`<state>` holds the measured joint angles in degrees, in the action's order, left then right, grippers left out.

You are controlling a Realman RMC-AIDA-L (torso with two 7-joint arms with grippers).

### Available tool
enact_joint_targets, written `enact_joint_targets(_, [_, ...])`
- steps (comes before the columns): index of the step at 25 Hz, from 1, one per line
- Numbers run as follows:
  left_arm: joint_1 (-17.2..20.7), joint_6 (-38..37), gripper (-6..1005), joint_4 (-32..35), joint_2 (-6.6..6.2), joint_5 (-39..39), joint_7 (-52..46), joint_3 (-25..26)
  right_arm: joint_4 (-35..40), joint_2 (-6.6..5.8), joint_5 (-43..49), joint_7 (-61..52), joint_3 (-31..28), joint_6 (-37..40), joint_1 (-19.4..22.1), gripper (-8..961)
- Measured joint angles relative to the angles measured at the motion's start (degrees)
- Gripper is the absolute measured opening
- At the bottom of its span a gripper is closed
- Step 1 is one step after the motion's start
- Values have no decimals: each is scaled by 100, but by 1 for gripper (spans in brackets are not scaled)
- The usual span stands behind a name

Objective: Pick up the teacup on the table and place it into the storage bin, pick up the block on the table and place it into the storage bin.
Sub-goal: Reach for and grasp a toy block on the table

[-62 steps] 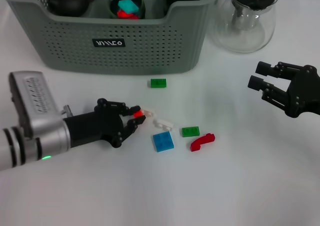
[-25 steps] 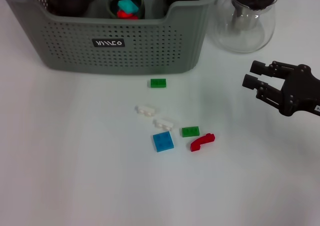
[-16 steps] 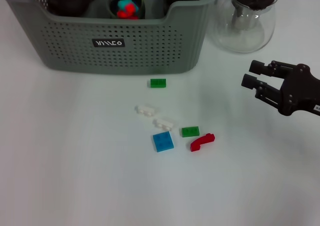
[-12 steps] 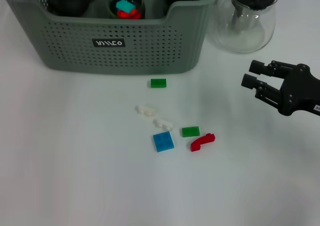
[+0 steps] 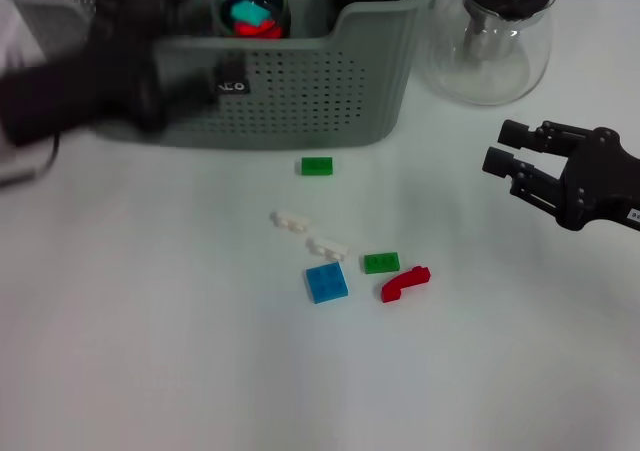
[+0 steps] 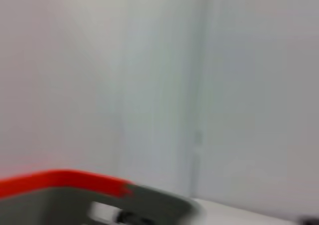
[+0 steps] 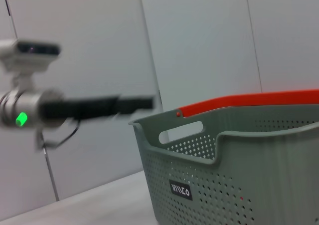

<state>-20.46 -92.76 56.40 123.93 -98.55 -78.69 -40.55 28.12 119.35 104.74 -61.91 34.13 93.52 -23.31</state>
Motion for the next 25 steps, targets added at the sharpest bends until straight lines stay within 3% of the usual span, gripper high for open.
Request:
enact_joint_targets(3, [276, -722, 628, -920, 6, -525, 1251, 529, 0, -24, 3, -105, 0, -3, 5, 412])
enact_joint_targets(5, [320, -690, 627, -1118, 20, -677, 1474, 578, 0, -44, 3, -158, -1, -8, 4, 412])
enact_joint_targets(9, [307, -307, 627, -1700, 35, -1010, 2043, 551, 0, -52, 3, -167, -2, -10, 6, 412])
enact_joint_targets(10, [165, 37, 627, -2136, 26, -1171, 2390, 514, 0, -54, 3, -173, -3, -10, 9, 412])
enact_joint_targets(13, [-4, 529, 627, -2506, 22, -1255, 2653, 438, 0, -61, 3, -244, -3, -21, 35, 413])
enact_joint_targets(20, [-378, 1543, 626, -3172, 41, -1271, 3028, 256, 0, -68, 3, -304, -3, -62, 57, 413])
enact_joint_targets(25, [-364, 1612, 626, -3263, 43, -1276, 3079, 153, 0, -70, 3, -314, -2, -62, 56, 412])
